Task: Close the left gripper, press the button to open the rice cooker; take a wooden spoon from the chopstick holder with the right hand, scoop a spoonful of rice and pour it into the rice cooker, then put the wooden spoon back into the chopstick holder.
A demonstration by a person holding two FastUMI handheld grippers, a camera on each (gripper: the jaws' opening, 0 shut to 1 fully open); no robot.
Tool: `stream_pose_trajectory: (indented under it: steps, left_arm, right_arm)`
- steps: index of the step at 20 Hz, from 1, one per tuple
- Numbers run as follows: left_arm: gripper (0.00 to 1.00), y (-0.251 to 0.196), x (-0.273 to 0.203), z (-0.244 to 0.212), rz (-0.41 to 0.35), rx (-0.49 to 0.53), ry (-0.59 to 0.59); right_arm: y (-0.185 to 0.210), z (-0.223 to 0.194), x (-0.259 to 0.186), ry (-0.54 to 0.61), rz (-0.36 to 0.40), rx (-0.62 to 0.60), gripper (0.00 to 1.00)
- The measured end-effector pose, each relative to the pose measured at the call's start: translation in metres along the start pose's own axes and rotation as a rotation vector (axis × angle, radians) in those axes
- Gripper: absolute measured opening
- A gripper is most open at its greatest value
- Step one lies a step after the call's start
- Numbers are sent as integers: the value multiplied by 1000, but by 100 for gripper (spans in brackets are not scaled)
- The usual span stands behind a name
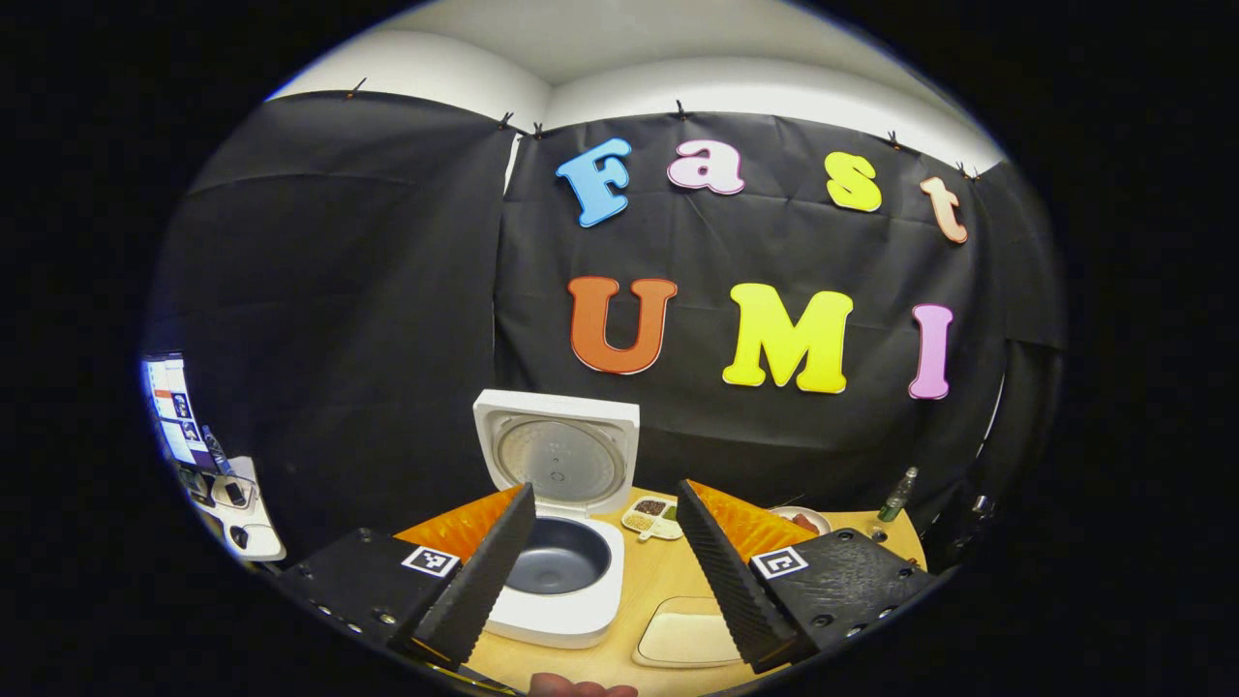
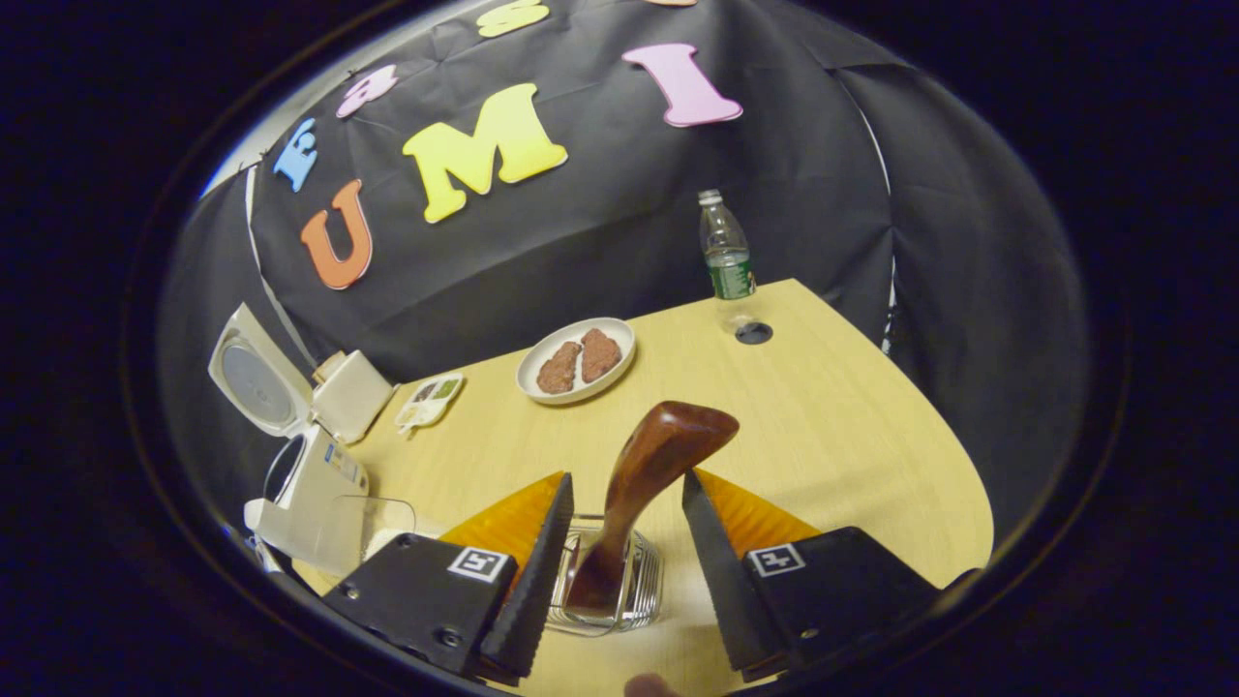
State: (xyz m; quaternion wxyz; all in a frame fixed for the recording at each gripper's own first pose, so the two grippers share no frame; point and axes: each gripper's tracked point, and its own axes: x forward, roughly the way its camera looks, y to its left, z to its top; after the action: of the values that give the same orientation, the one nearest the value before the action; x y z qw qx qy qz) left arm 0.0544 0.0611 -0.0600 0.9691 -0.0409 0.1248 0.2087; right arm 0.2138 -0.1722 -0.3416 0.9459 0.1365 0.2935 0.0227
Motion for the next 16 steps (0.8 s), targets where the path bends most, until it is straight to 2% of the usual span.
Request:
stream_pose_trajectory:
  steps: [2, 4, 5, 6, 7, 8, 12, 16]
  left_arm:
    - [94, 0, 0, -6, 16, 7, 18]
    - [94, -1, 1, -10, 31, 0, 39]
    - [94, 0, 0, -11, 37, -1, 41]
    - [94, -1, 0, -13, 35, -2, 44]
    - [94, -1, -1, -12, 34, -1, 45]
    - [94, 1, 0, -11, 35, 0, 43]
    - [94, 5, 1, -7, 21, -5, 32]
    - [94, 14, 4, -8, -19, -7, 27]
  right_arm:
    - [0, -1, 3, 8, 14, -5, 66]
    - [0, -3, 4, 14, 24, -2, 47]
    - [3, -3, 4, 18, 36, 3, 48]
    - [5, -4, 2, 21, 41, 1, 33]
    - [7, -3, 2, 24, 40, -7, 34]
    - [10, -4, 2, 27, 45, -9, 27]
    - [19, 0, -9, 24, 39, -28, 20]
    - [33, 20, -34, -30, 15, -58, 14]
